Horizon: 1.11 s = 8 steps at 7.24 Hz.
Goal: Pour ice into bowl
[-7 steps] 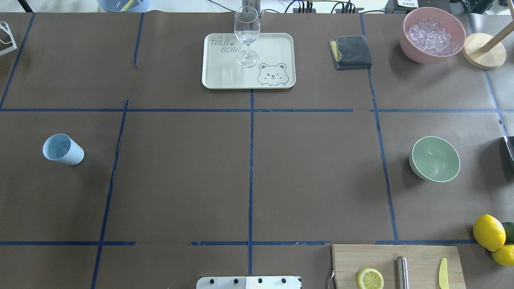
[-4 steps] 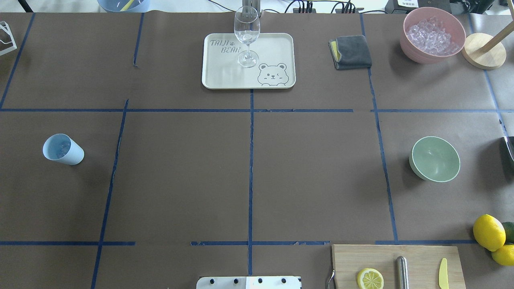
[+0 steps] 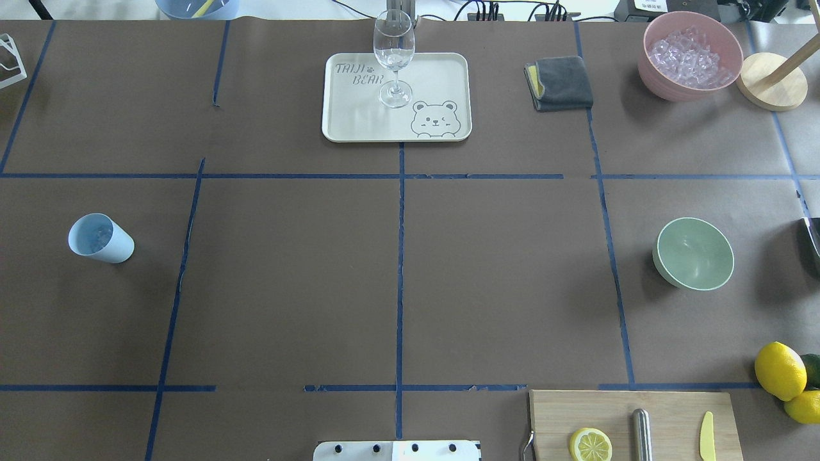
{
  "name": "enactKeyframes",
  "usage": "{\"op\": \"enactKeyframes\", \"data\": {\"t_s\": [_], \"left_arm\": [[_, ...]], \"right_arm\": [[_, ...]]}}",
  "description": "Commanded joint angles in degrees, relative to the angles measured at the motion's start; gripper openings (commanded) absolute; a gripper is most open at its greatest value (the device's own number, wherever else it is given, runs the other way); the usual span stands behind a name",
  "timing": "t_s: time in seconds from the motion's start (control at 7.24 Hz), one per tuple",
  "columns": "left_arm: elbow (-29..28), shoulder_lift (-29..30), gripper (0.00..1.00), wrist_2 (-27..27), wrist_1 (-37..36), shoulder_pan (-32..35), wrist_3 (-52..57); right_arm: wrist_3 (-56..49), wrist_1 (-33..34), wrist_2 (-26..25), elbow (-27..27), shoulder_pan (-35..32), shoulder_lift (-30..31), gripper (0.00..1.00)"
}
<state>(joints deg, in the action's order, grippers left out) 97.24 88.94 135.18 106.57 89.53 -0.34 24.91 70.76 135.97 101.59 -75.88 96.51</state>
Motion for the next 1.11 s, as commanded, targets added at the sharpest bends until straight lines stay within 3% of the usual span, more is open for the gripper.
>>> {"op": "enactKeyframes", "data": {"t_s": [0.0,0.28,0.69,0.83,0.97], "left_arm": [[0.05,0.19,1.00,-0.18,4.07,-0.06,-4.22],[0.23,0.19,1.00,-0.18,4.17,-0.06,-4.23],[0.49,0.19,1.00,-0.09,4.17,-0.15,-4.31],[0.40,0.10,1.00,-0.09,4.17,-0.06,-4.23],[0.32,0.10,1.00,-0.09,4.17,-0.06,-4.23]], "right_arm": [[23.35,-19.89,-6.05,-0.16,12.28,3.15,1.00],[30.45,-20.75,-13.50,-0.16,21.96,2.72,1.00],[30.29,-20.66,-14.33,-0.42,24.72,6.05,1.00],[30.55,-20.66,-14.24,-1.12,24.99,6.06,0.87],[30.20,-20.66,-14.24,-1.39,25.25,5.80,0.30]]}}
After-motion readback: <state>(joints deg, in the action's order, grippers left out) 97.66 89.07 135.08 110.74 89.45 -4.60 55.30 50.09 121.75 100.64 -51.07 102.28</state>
